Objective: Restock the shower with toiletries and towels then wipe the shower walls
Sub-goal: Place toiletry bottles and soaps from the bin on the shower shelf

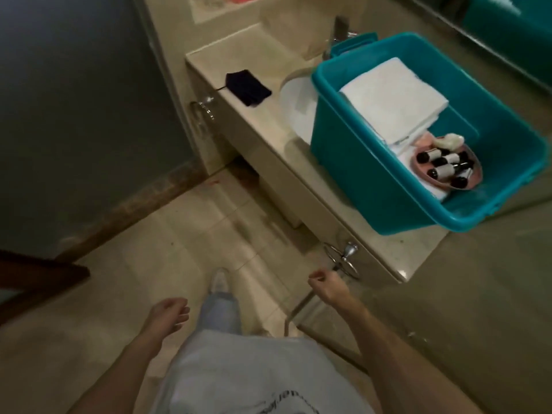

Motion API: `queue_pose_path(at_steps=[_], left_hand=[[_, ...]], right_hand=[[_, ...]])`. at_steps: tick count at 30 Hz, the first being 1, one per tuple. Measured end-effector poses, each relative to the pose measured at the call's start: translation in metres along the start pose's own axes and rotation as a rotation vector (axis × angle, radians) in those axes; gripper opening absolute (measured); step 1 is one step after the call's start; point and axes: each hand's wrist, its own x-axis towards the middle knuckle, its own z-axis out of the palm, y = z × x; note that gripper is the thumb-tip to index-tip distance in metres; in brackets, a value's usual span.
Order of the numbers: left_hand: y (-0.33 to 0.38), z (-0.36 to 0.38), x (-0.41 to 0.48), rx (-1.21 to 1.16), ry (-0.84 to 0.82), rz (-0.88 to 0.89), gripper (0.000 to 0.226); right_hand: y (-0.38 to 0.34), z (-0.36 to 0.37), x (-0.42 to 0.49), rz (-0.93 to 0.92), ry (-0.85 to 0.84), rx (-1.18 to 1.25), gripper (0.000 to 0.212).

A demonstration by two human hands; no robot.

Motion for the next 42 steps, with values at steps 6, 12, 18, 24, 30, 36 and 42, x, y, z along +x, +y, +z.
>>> queue_pose_path(at_steps=[6, 12, 18, 24, 30, 36, 42], left_hand=[[0.163, 0.014, 0.053, 0.247, -0.177, 0.274, 0.009], [0.337, 0.071, -0.005, 0.430, -0.444, 0.886, 0.018], [0.422, 0.130, -0.086, 0.450, -0.711, 1.276, 0.023], [0.458, 0.198, -0.106, 0.580, -0.818, 1.533, 0.021], [0.485, 0.266, -0.111, 0.780, -0.803, 1.522, 0.024], [0.500, 0.352, -0.115, 1.167, -0.656, 1.532, 0.031], [0.497, 0.427, -0.116, 1.340, -0.485, 1.521, 0.027]], right_hand=[[0.029, 0.007, -0.001, 0.195, 0.135, 0.132, 0.015], [-0.053, -0.033, -0.046, 0.103, 0.675, 0.457, 0.016], [-0.125, -0.110, -0.093, -0.084, 1.229, 0.639, 0.011], [-0.127, -0.178, -0.099, -0.045, 1.480, 0.354, 0.016], [-0.098, -0.243, -0.060, 0.024, 1.312, 0.214, 0.029], [-0.078, -0.299, -0.008, 0.032, 1.093, -0.010, 0.044], [-0.061, -0.341, 0.027, 0.054, 0.956, -0.209, 0.060]])
